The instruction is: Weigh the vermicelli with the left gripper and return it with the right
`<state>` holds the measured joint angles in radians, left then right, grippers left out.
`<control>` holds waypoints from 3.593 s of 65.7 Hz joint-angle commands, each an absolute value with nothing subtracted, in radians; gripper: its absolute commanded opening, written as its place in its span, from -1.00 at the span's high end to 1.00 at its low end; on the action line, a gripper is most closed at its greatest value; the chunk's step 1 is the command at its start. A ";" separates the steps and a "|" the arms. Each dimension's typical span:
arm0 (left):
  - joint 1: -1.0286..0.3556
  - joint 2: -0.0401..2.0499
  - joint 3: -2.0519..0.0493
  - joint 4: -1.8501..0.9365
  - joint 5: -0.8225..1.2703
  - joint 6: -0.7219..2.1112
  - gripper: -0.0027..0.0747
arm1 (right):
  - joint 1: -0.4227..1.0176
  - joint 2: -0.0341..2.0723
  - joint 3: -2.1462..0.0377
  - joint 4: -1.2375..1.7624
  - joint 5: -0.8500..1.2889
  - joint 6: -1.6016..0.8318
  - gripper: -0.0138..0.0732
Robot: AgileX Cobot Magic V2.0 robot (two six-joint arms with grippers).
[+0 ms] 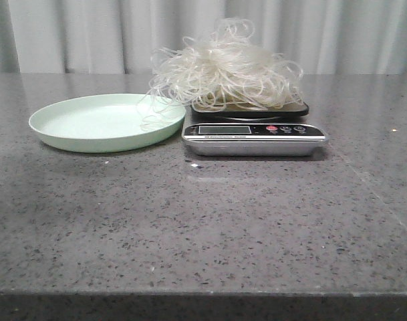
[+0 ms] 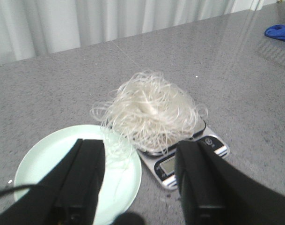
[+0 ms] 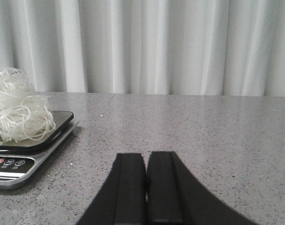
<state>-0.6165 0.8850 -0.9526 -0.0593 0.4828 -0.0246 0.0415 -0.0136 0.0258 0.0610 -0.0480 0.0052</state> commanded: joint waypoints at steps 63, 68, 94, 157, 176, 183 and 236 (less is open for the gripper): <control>-0.617 0.190 -0.392 -0.012 0.341 -0.023 0.60 | 0.036 -0.026 0.020 0.057 -0.130 0.000 0.32; -0.617 0.190 -0.392 -0.012 0.338 -0.023 0.60 | 0.036 -0.026 0.020 0.057 -0.130 0.000 0.32; -0.617 0.190 -0.392 -0.012 0.338 -0.023 0.60 | 0.036 -0.026 -0.005 0.069 -0.353 0.000 0.32; -0.617 0.190 -0.392 -0.014 0.315 -0.023 0.60 | 0.274 0.810 -0.885 0.103 0.294 -0.023 -0.34; -0.617 0.190 -0.392 -0.014 0.315 -0.023 0.60 | 0.516 1.233 -1.273 0.101 0.457 -0.028 -0.58; -0.617 0.190 -0.392 -0.014 0.315 -0.023 0.60 | 0.516 1.397 -1.425 0.101 0.604 -0.028 -0.58; -0.617 0.190 -0.392 -0.016 0.315 -0.023 0.60 | 0.514 1.868 -1.839 -0.031 1.078 -0.028 0.32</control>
<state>-0.6165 0.1813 -0.3653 -0.0116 0.4011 -0.0236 0.5169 1.8886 -1.8019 0.0000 1.0478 -0.0207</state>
